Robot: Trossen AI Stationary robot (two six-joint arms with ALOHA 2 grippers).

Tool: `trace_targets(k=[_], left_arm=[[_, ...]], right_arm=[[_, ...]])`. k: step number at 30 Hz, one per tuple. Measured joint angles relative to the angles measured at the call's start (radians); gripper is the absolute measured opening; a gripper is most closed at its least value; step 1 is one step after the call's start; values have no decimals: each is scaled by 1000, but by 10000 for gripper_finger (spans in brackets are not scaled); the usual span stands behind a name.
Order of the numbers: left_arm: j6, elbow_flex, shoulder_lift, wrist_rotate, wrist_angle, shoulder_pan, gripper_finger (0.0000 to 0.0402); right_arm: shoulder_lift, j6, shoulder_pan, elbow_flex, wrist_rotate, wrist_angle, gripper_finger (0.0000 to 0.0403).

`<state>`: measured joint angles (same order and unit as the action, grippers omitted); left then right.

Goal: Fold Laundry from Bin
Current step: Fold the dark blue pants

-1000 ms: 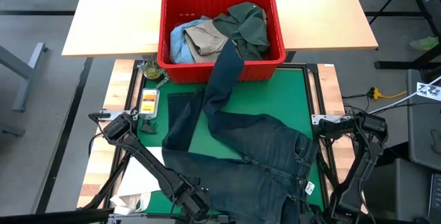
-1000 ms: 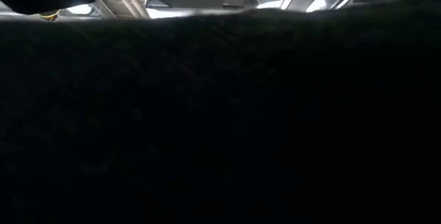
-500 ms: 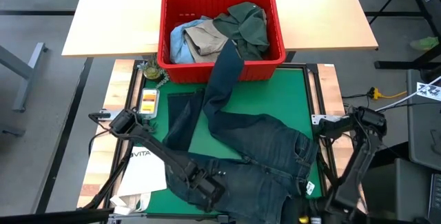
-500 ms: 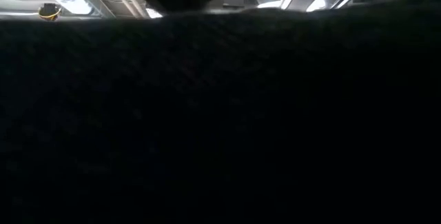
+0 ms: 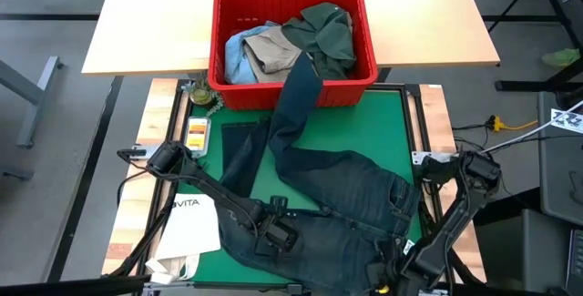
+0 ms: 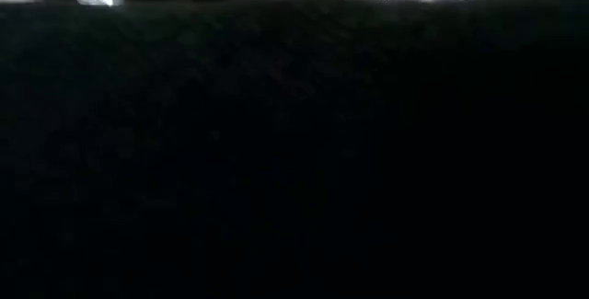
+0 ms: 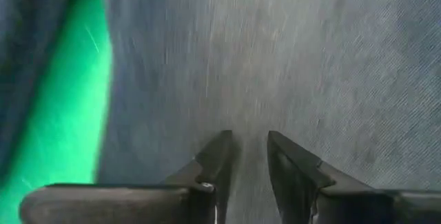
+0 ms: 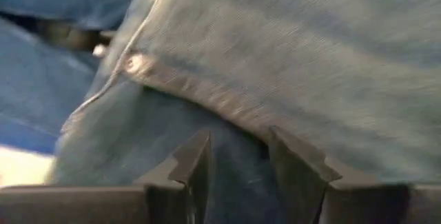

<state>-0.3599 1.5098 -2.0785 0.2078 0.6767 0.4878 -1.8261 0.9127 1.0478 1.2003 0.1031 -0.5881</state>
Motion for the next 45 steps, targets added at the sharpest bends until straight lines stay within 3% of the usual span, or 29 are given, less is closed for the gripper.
trace_targets(k=[9,18,30,36,42,45], left_arm=[[-78,-112,6,-76,-12,-9,69],[-20,1,20,-107,96,-8,44],[56,339,31,-75,510,-13,37],[85,465,32,3,733,-50,30],[158,506,65,26,898,-119,17],[185,491,128,37,894,-161,12]], right_arm=[[-85,-4,51,2,-246,69,143],[-58,-2,60,38,-286,50,143],[-37,-75,60,240,-147,-270,143],[-37,-147,44,360,10,-464,143],[-15,-393,-22,448,159,-631,143],[24,-548,-75,451,205,-671,143]])
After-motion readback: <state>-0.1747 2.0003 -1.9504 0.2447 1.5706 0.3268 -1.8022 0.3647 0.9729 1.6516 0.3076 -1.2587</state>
